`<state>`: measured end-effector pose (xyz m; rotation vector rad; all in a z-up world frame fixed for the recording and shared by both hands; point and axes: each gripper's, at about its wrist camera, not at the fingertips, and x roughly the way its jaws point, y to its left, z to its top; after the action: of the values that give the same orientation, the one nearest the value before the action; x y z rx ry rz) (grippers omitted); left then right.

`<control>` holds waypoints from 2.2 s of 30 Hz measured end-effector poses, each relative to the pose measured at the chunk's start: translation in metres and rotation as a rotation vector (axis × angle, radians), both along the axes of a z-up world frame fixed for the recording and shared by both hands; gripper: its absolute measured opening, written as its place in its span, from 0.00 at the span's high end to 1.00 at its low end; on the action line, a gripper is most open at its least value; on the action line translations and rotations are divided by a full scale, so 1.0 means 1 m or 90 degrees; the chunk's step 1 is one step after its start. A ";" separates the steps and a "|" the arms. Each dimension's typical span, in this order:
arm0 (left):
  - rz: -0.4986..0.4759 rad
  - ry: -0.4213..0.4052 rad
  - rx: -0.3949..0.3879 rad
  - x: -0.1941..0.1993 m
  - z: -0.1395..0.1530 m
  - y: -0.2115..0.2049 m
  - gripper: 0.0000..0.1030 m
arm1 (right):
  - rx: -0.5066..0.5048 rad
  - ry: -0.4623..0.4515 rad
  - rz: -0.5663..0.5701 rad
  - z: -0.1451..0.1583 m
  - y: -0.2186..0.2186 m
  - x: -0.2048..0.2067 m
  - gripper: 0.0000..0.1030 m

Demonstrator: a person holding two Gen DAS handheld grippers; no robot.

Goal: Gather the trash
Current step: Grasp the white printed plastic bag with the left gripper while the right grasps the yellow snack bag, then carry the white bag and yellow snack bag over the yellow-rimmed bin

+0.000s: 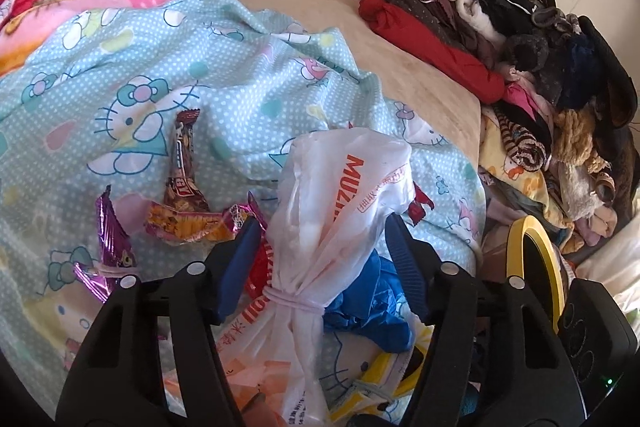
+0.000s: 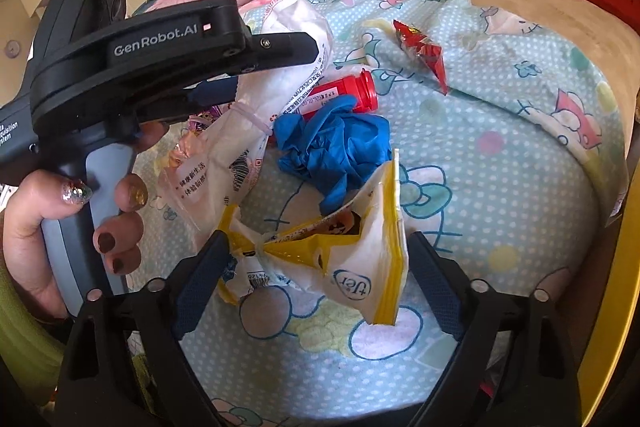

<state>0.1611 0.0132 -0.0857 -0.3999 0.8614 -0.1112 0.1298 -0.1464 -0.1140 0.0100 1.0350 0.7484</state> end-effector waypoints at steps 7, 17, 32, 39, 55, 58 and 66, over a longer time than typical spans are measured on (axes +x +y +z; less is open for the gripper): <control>-0.003 0.001 -0.004 -0.004 0.000 0.000 0.54 | 0.008 -0.002 0.013 0.001 0.004 -0.002 0.35; 0.004 -0.010 -0.013 -0.011 0.008 0.004 0.62 | 0.032 -0.006 -0.016 0.007 -0.013 -0.008 0.42; -0.001 -0.048 -0.002 -0.025 0.038 -0.005 0.64 | 0.062 -0.052 -0.047 0.042 -0.037 -0.020 0.42; -0.006 -0.069 0.003 -0.031 0.052 -0.013 0.65 | 0.070 -0.077 -0.063 0.056 -0.050 -0.021 0.42; -0.039 -0.094 0.016 -0.036 0.072 -0.046 0.65 | 0.084 -0.109 -0.116 0.074 -0.090 -0.029 0.42; -0.050 -0.097 0.019 -0.036 0.075 -0.055 0.65 | 0.085 -0.113 -0.126 0.076 -0.098 -0.030 0.42; -0.092 -0.103 0.030 -0.034 0.082 -0.084 0.65 | 0.093 -0.121 -0.160 0.080 -0.125 -0.032 0.42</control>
<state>0.1275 -0.0710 -0.0037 -0.2801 0.7315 -0.2522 0.0983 -0.2715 -0.0342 0.1886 0.7783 0.5822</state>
